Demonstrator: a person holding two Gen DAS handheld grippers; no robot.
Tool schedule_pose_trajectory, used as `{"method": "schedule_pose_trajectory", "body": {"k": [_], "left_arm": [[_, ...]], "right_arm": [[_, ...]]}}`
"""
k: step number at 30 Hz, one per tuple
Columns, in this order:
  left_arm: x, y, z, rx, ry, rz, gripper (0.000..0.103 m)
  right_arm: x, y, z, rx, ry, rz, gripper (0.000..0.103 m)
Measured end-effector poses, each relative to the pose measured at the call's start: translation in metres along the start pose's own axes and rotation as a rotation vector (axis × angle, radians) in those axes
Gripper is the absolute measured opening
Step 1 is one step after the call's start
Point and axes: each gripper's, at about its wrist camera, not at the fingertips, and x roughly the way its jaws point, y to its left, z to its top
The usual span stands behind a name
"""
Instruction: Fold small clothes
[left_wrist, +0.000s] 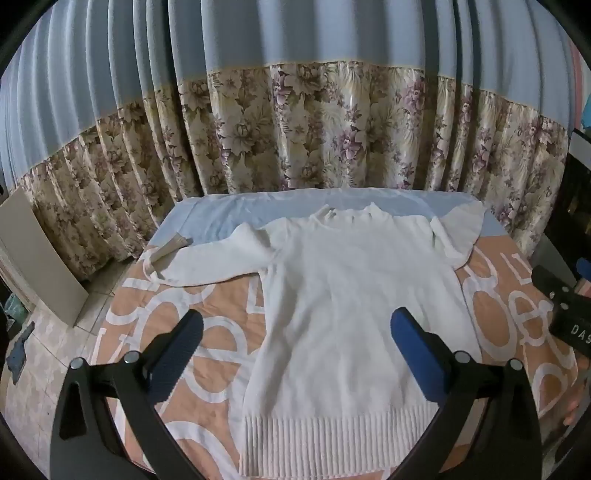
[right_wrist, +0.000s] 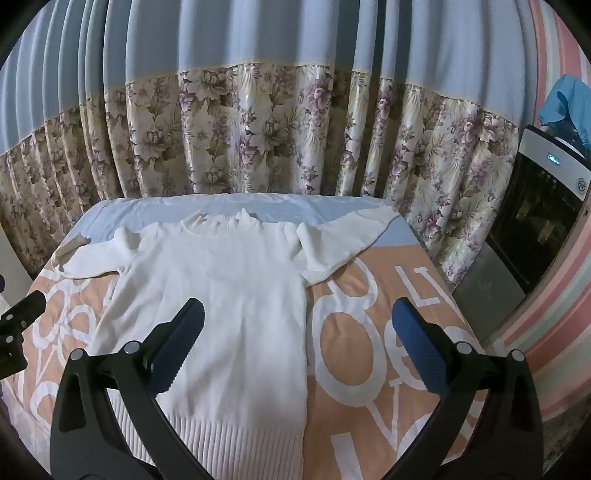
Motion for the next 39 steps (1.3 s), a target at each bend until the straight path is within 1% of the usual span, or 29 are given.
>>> {"method": "schedule_pose_trajectory", "body": {"k": [1, 11, 20, 30, 32, 39], "left_arm": [[0.001, -0.002, 0.0, 0.028, 0.01, 0.025, 0.102], [0.006, -0.001, 0.0, 0.013, 0.006, 0.032, 0.102], [0.008, 0.013, -0.002, -0.012, 0.003, 0.02, 0.102], [0.012, 0.016, -0.002, -0.012, 0.009, 0.013, 0.102], [0.012, 0.016, -0.002, -0.01, 0.009, 0.015, 0.102], [0.012, 0.016, -0.001, -0.009, 0.009, 0.016, 0.102]], "right_arm": [[0.0, 0.001, 0.0, -0.012, 0.004, -0.009, 0.1], [-0.002, 0.0, 0.002, -0.007, -0.008, -0.006, 0.1], [-0.001, 0.001, 0.001, -0.006, -0.012, -0.005, 0.1], [0.005, 0.001, -0.007, -0.008, -0.012, -0.005, 0.1], [0.0, 0.002, 0.002, -0.01, -0.014, -0.005, 0.1], [0.0, 0.003, 0.002, -0.01, -0.011, -0.005, 0.1]]}}
